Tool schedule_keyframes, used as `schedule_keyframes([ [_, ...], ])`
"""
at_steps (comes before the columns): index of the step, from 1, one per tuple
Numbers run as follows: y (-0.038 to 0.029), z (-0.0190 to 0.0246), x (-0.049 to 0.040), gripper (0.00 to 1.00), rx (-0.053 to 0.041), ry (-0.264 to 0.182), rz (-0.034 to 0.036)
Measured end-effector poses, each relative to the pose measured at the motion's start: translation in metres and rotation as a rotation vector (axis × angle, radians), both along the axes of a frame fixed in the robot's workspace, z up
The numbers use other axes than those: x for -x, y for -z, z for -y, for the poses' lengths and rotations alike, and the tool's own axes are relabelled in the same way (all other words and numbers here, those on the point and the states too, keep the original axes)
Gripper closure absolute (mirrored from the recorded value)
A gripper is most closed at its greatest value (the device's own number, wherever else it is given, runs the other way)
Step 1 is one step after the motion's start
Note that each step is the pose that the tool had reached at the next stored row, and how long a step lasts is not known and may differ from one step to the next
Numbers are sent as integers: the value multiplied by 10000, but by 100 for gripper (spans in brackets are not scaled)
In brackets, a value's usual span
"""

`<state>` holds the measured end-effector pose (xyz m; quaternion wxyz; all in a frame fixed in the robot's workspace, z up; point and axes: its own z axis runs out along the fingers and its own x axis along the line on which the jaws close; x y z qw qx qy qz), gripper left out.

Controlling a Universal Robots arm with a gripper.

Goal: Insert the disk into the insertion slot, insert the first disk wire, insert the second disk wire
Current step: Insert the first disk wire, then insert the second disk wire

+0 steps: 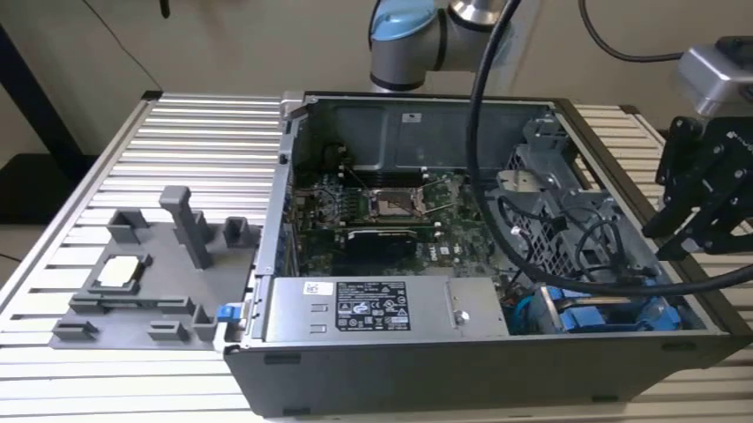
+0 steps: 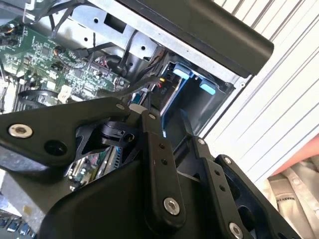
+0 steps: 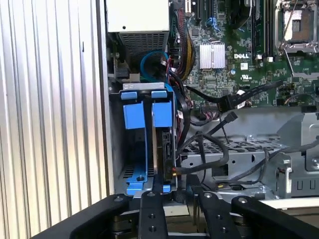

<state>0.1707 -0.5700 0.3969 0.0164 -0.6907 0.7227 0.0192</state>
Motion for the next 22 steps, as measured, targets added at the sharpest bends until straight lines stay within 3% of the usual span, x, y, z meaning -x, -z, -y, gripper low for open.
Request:
schedule_keyframes([
  [2, -37, 0, 0, 67, 0, 0, 0],
  [10, -39, -15, 0, 67, 8, 0, 0],
  [15, -37, -142, 1, 67, 39, 0, 0],
  [22, -33, -381, 18, 67, 146, -1, 0],
])
